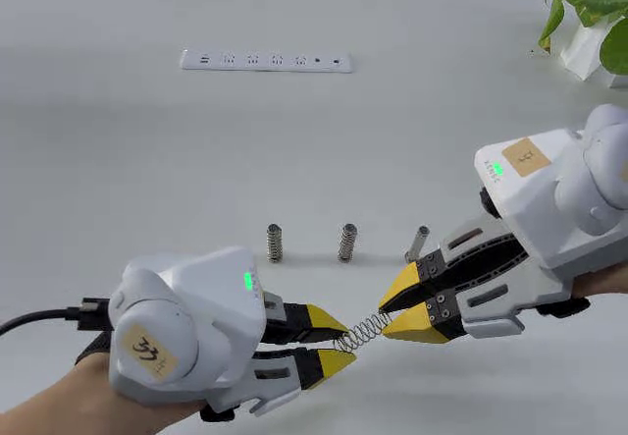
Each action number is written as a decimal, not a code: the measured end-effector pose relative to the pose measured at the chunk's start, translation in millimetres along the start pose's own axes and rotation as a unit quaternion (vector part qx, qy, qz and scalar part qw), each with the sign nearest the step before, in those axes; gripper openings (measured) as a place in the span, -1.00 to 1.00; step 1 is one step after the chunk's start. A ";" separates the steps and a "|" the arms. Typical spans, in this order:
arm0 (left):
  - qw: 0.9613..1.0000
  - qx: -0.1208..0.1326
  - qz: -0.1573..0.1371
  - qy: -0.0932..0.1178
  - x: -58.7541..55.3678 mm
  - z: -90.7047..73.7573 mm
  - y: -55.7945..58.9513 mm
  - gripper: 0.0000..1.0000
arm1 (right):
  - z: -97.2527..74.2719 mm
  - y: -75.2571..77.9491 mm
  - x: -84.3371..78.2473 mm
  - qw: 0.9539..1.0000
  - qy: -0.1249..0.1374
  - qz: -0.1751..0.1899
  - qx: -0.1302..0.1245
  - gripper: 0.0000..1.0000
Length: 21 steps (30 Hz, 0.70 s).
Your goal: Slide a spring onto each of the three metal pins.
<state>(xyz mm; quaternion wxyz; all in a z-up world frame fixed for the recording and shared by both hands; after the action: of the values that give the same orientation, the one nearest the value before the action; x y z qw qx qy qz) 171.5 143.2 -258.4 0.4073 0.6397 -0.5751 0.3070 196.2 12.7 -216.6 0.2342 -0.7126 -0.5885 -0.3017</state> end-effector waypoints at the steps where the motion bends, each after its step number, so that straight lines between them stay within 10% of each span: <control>1: 1.000 0.000 -0.001 0.000 0.1 0.8 -0.1 -0.87 | -0.4 -0.5 1.3 1.000 0.000 -0.003 0.000 -0.86; 21: 0.999 0.006 -0.029 0.026 2.1 4.5 -3.7 -0.87 | -4.2 -1.0 15.6 0.997 -0.020 -0.069 -0.013 -0.85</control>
<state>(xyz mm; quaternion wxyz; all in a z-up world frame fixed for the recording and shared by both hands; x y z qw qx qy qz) 175.1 138.3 -259.4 0.4271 0.6503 -0.5436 0.3148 196.5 20.9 -202.6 0.1914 -0.6792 -0.6369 -0.3105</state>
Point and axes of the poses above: the centre of the closed fingertips' face, and the gripper's own axes: z roughly forward along the fingers, y roughly to its right, x roughly out of its top, the point moved 8 cm from there along -z, roughly backward along the fingers, and after that the axes turned 15 degrees about -x, right-handed, at the moved point
